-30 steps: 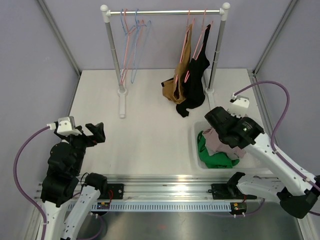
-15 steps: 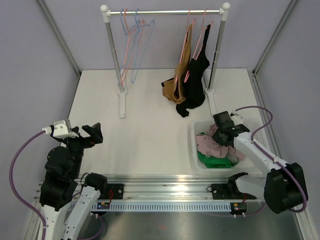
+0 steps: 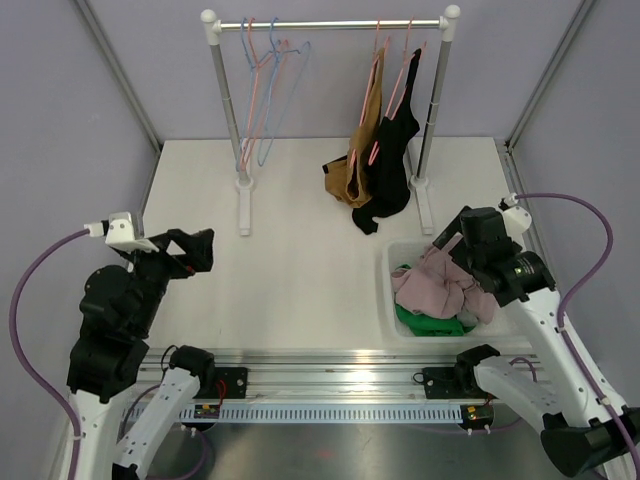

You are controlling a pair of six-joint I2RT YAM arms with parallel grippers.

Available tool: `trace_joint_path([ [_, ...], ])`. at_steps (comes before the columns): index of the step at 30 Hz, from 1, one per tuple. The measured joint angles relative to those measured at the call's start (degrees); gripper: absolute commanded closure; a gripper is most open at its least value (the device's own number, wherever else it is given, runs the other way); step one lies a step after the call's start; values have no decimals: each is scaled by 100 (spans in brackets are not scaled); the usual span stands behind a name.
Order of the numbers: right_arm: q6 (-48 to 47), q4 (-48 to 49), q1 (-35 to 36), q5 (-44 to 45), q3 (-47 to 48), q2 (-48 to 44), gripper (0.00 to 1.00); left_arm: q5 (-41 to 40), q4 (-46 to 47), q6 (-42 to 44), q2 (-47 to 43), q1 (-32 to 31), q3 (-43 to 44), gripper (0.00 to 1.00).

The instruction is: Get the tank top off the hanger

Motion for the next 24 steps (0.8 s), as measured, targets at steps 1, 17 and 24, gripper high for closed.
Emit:
trace_joint_path([
  [1,-85,-61,0,28,72,-52,0,205,17,-90,160,0,142,1],
  [17,-1425,688,0,-2640,72,-1860,5,761,1117,-560,4107,-2107,2481,1],
  [24,-1434,745,0,-3845,-286,-2332,9,605,1888,11,5720,-2142,3823,1],
])
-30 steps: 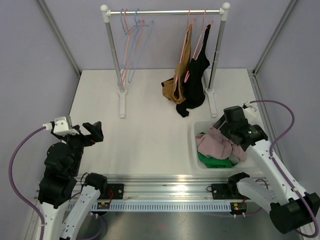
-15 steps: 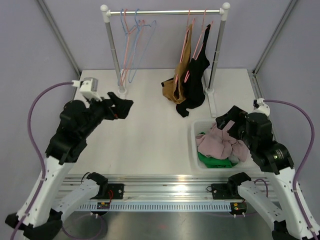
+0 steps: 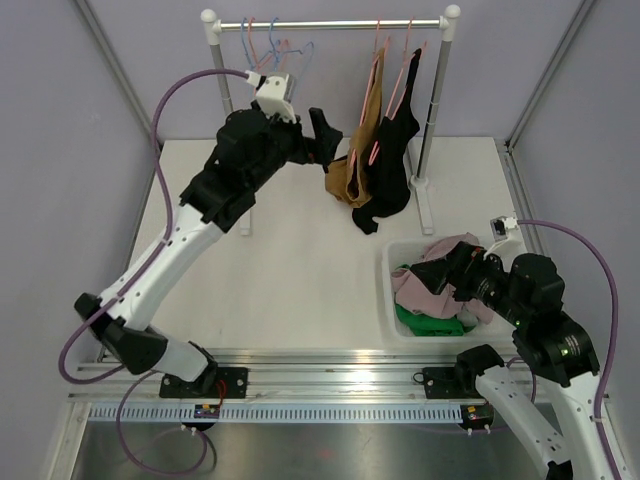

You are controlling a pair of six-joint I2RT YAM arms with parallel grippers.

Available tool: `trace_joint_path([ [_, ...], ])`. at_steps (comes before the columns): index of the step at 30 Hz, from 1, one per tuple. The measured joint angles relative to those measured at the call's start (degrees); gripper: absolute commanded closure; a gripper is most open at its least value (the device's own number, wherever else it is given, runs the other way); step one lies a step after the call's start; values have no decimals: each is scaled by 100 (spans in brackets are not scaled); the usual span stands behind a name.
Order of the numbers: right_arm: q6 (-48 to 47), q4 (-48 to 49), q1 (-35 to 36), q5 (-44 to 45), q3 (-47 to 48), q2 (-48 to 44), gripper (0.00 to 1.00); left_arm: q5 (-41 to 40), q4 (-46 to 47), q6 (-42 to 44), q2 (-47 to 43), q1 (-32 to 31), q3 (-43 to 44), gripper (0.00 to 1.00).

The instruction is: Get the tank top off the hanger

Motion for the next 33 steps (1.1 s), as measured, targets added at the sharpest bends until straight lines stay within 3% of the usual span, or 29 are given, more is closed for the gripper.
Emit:
trace_joint_path([
  [7,-2,-17,0,-592,-52,-328,10,-13,651,584,1690,-17,1329,1],
  [10,-13,-44,0,-745,-52,-413,11,-26,671,789,2428,-17,2055,6],
  [17,-17,-66,0,-1080,-52,-595,12,-164,470,1097,3681,-17,3506,33],
  [20,-39,-96,0,-1158,-52,-621,12,-192,428,1187,3853,-22,3582,35],
  [27,-118,-144,0,-1180,-92,-623,12,-195,411,1283,4124,-22,3652,60],
  [30,-162,-146,0,-1187,-195,-623,12,-190,345,1285,4240,-17,3788,62],
  [33,-195,-155,0,-1228,-264,-623,12,-175,247,1266,4387,11,4015,76],
])
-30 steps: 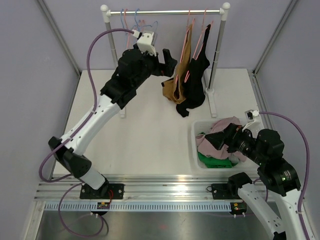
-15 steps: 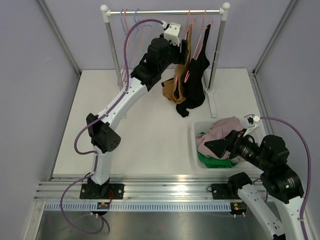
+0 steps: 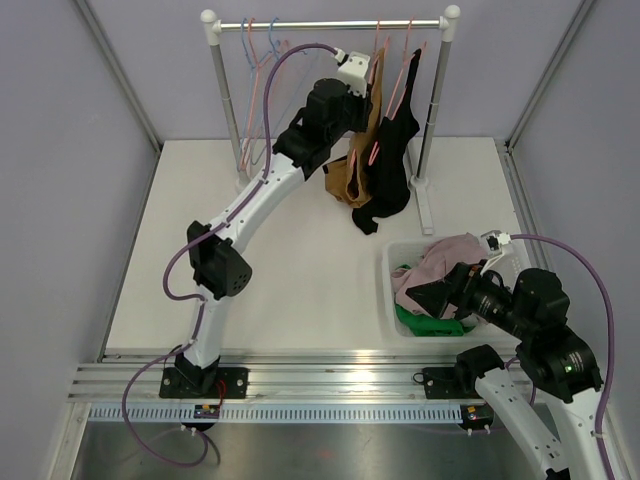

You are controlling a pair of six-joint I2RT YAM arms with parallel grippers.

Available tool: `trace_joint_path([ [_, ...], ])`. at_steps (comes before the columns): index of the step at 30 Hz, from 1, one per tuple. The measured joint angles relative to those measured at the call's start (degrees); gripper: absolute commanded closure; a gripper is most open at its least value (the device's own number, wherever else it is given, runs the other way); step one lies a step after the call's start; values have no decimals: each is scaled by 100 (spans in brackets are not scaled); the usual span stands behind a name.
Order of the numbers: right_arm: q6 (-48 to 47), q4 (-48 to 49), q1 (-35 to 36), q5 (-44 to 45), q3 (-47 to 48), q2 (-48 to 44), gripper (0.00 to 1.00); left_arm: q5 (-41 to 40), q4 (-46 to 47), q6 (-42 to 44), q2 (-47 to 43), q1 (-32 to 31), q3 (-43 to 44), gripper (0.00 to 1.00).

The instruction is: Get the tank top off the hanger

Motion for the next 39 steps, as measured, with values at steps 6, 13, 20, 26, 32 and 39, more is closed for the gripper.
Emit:
trace_joint_path([
  [6,-103,-11,0,4,-4,-2,12,-2,-70,-68,85,72,125,100],
  [13,-216,-11,0,4,-2,4,12,-142,-175,-157,85,109,234,100],
  [20,-236,-15,0,7,22,13,12,-590,-590,-155,-179,175,339,100],
  [26,-238,-15,0,7,168,76,12,-756,-848,-146,-870,332,190,100],
  [32,-240,-20,0,11,256,149,12,-756,-1235,-157,-1567,363,101,100],
  [39,-356,-22,0,55,586,474,11,-590,-1792,-404,-2828,352,-1040,100],
])
